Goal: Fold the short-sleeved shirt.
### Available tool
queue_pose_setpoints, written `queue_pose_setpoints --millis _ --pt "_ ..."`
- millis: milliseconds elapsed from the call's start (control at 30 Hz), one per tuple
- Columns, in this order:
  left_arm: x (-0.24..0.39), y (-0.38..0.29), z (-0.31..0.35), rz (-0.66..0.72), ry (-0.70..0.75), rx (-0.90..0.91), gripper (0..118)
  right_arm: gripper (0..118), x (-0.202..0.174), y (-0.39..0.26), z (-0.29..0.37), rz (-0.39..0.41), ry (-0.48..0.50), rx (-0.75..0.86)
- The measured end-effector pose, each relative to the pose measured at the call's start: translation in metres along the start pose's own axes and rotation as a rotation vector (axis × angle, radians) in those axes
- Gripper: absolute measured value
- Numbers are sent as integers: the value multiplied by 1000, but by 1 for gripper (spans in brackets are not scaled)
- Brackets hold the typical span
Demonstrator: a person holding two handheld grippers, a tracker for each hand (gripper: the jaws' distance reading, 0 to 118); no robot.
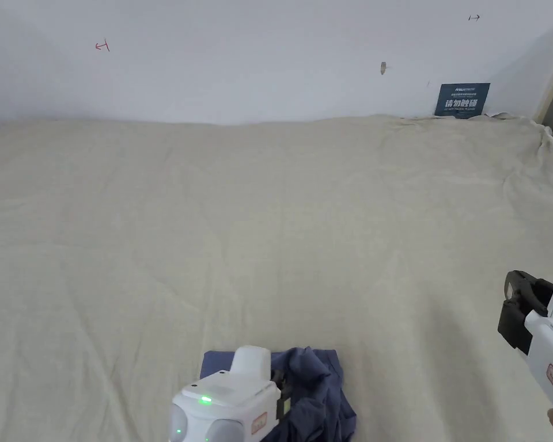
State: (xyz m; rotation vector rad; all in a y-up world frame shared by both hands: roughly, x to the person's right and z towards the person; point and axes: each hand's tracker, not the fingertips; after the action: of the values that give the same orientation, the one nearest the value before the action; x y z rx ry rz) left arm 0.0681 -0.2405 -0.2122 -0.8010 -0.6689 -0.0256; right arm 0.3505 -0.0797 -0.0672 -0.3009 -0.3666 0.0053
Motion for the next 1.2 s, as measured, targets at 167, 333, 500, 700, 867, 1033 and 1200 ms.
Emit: queue_pose_setpoints --millis 167,333,500,700,867,1033,1200 --pt "30 -5 -17 -28 -45 -14 0 0 6 -2 1 -3 -12 -5" --pt "55 -12 -27 -56 -55 -18 0 0 12 -3 0 -5 -23 -13" --pt "76 -18 -34 -122 -64 -21 0 0 15 -5 -1 -6 -28 -20" --pt "91 -30 -44 -165 -90 -38 0 0 16 -7 -2 -7 -31 -27" --pt "90 -31 -44 -151 -83 -37 0 0 17 -6 0 -4 -35 -23" --pt "89 -24 -32 -158 -95 -12 0 0 17 -3 2 -2 -38 -15" --pt "90 -4 -3 -141 -126 75 0 0 9 4 8 -1 -29 3"
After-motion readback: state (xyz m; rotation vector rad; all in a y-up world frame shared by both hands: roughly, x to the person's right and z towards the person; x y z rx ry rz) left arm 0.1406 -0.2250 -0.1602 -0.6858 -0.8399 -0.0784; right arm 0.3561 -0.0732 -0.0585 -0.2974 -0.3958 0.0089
